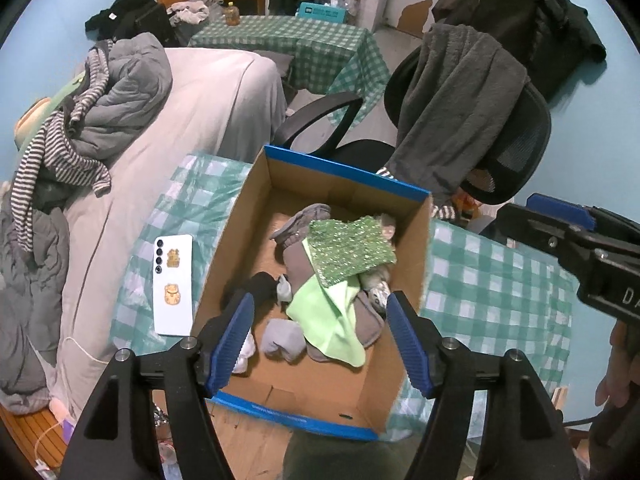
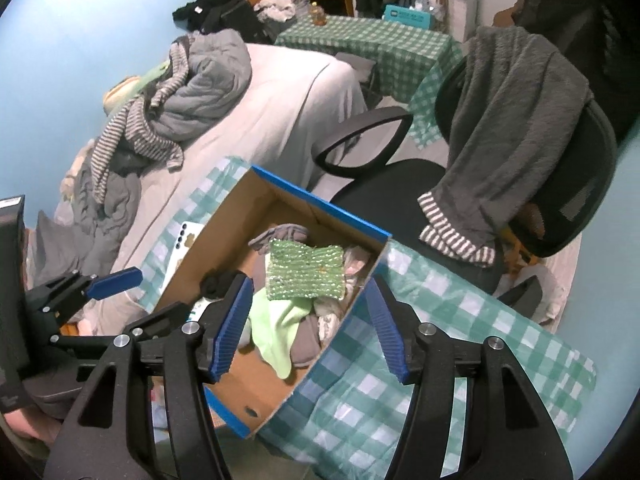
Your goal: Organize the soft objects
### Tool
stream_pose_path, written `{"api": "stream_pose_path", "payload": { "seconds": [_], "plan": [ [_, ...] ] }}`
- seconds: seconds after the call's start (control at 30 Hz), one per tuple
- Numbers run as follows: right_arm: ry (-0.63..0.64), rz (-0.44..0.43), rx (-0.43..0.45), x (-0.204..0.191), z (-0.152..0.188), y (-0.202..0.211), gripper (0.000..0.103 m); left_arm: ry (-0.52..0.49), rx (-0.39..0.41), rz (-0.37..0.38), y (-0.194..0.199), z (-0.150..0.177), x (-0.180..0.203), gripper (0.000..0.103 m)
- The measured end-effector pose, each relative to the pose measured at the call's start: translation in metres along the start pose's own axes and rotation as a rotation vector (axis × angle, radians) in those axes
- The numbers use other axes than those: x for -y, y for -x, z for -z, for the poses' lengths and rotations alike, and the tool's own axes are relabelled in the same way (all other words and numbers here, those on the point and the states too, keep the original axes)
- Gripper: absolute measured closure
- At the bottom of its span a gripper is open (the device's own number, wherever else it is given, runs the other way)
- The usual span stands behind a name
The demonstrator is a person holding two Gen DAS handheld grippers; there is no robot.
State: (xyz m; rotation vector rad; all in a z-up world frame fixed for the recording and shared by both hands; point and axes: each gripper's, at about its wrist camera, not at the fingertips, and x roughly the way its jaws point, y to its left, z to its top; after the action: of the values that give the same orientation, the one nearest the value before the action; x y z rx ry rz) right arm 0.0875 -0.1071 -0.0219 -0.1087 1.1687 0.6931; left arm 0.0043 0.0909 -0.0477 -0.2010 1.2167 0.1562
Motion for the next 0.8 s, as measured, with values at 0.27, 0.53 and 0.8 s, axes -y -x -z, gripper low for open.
{"api": "stream_pose_path", "payload": {
  "seconds": [0.27, 0.53, 0.8],
  "plan": [
    [-0.006, 0.016, 0.059, 0.009, 0.012, 0.038, 0.044, 0.002, 0.038, 0.003, 0.032, 0.009, 0.017, 0.026],
    [-0.002, 0.030, 0.105, 0.015, 0.024, 0.067, 0.044, -0.014, 0.073, 0.009, 0.052, 0.018, 0.031, 0.017],
    [-0.009, 0.043, 0.134, 0.016, 0.036, 0.087, 0.044, -0.058, 0.083, 0.005, 0.065, 0.027, 0.048, 0.017]
  ]
}}
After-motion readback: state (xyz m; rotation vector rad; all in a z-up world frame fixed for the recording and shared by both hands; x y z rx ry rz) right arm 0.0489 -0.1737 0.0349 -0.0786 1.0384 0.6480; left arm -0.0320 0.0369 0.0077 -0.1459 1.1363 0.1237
